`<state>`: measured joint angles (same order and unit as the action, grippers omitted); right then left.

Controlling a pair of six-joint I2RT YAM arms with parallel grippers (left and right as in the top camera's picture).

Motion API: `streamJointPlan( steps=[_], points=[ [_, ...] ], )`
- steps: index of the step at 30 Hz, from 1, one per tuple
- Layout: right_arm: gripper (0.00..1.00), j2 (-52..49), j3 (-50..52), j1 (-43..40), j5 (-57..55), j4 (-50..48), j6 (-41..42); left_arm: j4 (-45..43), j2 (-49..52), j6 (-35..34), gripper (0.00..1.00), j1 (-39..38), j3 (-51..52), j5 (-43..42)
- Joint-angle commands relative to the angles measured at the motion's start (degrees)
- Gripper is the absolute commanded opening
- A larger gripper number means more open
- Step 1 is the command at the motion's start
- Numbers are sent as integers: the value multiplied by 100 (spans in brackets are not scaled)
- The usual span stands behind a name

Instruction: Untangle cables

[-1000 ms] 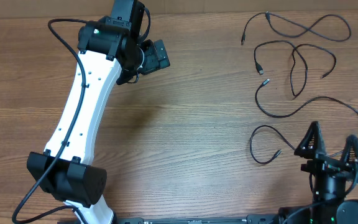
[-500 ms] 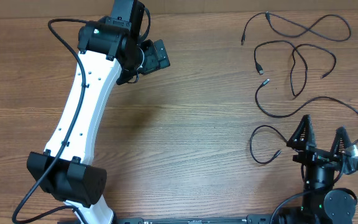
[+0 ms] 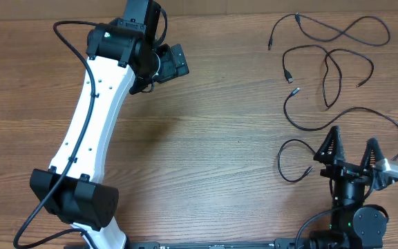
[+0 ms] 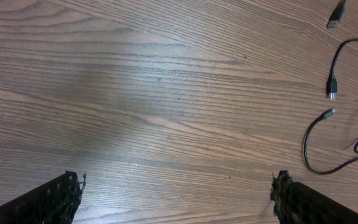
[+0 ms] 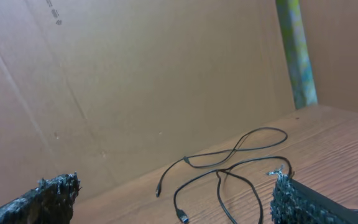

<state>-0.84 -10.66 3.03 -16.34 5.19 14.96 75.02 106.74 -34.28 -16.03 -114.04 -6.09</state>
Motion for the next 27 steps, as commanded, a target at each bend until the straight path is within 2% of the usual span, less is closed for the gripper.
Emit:
streamJointPlan(
  steps=[1,13,23,27],
  points=[
    [100,68,98,-22,101,-162,-4,-7,13,90,100,31,-120,74],
    [100,68,299,-22,409,-323,-55,-7,13,90,100,31,-120,74],
    [100,68,621,-20,977,-839,-1128,-7,13,90,99,31,-120,74],
    [100,68,861,-20,1095,-1110,-1226,-7,13,90,100,31,-120,74]
  ],
)
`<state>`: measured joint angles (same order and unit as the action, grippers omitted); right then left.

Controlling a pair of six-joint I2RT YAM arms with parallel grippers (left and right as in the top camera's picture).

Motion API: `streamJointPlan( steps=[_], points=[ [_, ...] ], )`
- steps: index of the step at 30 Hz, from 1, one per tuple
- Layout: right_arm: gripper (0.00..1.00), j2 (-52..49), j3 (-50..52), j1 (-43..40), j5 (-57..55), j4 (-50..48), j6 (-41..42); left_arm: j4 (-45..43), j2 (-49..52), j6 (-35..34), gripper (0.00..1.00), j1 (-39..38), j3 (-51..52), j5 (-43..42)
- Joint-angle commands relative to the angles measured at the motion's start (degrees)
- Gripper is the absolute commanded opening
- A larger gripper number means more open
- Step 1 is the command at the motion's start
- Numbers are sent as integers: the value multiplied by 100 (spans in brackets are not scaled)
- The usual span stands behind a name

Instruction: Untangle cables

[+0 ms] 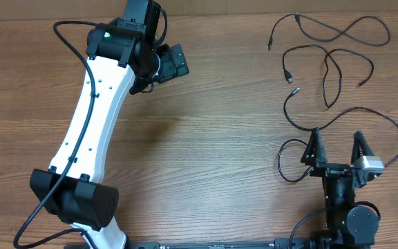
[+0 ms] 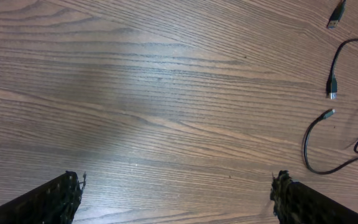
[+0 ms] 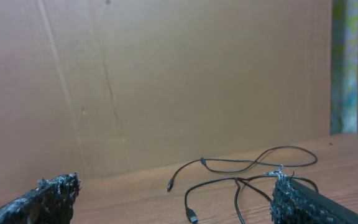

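Observation:
Three thin black cables lie at the table's right side in the overhead view. The far cable (image 1: 330, 28) is a loose loop. The middle cable (image 1: 327, 66) crosses itself. The near cable (image 1: 344, 119) curls down to a loop beside my right gripper (image 1: 336, 146), which stands open and holds nothing. The right wrist view shows the far cable (image 3: 247, 163) and a nearer cable (image 3: 225, 185) ahead of the open right gripper (image 3: 176, 186). My left gripper (image 1: 173, 61) is far back on the left, open over bare wood. In the left wrist view, cable ends (image 2: 332, 87) lie at the right edge.
A brown cardboard wall (image 3: 166, 81) stands behind the table, with a green-patterned strip (image 3: 344, 62) at its right. The wooden table (image 1: 206, 152) spans the view. The white left arm (image 1: 92, 117) stretches from the front left to the back.
My right gripper has shifted a little to the left and turned straighter toward the cables; its wrist view now faces the back wall more squarely. The left arm and the cables have not moved.

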<state>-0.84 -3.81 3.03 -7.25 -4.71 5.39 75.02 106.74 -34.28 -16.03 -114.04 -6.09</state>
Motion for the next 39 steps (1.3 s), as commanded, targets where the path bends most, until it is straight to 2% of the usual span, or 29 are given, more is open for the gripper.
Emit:
streamJointPlan(
  steps=[1,8,11,14,24,39],
  points=[
    [100,68,232,-20,188,-188,-269,-7,13,90,100,31,-120,74],
    [100,68,334,-20,269,-273,-282,-7,13,90,100,31,-120,74],
    [100,68,334,-20,452,-186,-568,-7,13,90,100,31,-120,76],
    [100,68,334,-20,654,55,-852,-7,13,90,100,31,-120,74],
    [100,68,337,-15,699,977,-863,-7,13,90,100,28,-120,74],
    [100,68,334,-11,660,977,-866,-7,13,90,99,24,-120,74]
  ],
)
